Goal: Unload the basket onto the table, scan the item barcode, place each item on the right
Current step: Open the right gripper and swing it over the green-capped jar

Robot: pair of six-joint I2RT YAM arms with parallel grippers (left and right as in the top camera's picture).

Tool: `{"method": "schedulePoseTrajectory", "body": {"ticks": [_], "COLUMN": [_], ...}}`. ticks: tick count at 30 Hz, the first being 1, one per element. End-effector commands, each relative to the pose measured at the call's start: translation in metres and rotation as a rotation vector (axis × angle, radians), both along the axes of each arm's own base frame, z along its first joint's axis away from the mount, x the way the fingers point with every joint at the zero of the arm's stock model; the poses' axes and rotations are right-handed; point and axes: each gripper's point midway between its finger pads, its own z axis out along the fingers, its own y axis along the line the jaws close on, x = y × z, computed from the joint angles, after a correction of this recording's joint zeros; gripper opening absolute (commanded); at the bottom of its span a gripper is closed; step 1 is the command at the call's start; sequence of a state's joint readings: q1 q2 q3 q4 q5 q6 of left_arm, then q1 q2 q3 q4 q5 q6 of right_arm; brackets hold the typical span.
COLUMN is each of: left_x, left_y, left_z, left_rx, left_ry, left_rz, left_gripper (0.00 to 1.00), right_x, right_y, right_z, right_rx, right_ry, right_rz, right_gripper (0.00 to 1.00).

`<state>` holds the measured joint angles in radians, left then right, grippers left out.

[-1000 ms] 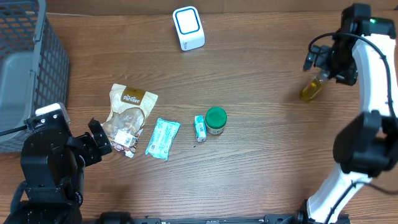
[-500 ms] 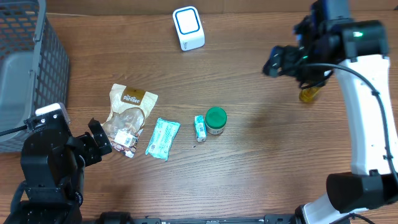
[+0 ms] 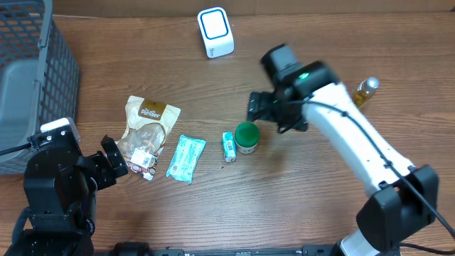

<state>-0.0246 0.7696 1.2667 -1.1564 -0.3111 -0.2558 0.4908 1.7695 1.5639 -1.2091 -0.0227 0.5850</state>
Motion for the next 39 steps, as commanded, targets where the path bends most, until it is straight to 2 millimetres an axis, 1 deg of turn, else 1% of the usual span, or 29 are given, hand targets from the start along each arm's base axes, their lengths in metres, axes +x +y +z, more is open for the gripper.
{"method": "schedulePoseTrajectory", "body": {"ticks": [1,3,6,11,23,27,34,36,39], "left_x": [-0.002,-0.002,-0.002,-0.002,-0.002,-0.002,-0.002,-0.002,-0.002], "left_y": [0.003,0.003,0.003,0.003,0.003,0.003,0.003,0.003,0.003], "left_z": [0.003,0.003,0.003,0.003,0.003,0.003,0.003,0.003,0.003], "left_rx": [0.005,0.005,0.005,0.005,0.004,0.004,0.004,0.004,0.004], "left_ry": [-0.011,-0.011,-0.011,-0.011,-0.011,-0.011,-0.011,-0.011,-0.011], "left_rz": [0.015,0.015,0.015,0.015,0.015,0.015,0.015,0.015,0.015], "left_gripper": [1.00,1.00,1.00,1.00,1.00,0.99,0.99,0.99,1.00], "right_x": [0.000,0.002,0.004,0.008,0.002,0.002,0.002,0.003,0.004], "right_y": [0.015,0.027,0.035,0.037,0.033,0.037,0.037,0.041,0.044], "right_z": [-0.019,-0.027,-0.037,-0.049,-0.074,-0.074,-0.073,-0.066,-0.051], "right_rx": [-0.028,-0.010,0.007,0.036,0.026,-0.014,-0.065,-0.070,-0.063], "right_ry": [-0.055,-0.079,-0.102,-0.117,-0.116,-0.152,-0.187,-0.196,-0.192], "right_rz": [-0.069,-0.047,-0.037,-0.091,-0.059,0.175,0.397,0.483,0.510], "right_gripper": [1.00,1.00,1.00,1.00,1.00,1.00,1.00,1.00,1.00]}}
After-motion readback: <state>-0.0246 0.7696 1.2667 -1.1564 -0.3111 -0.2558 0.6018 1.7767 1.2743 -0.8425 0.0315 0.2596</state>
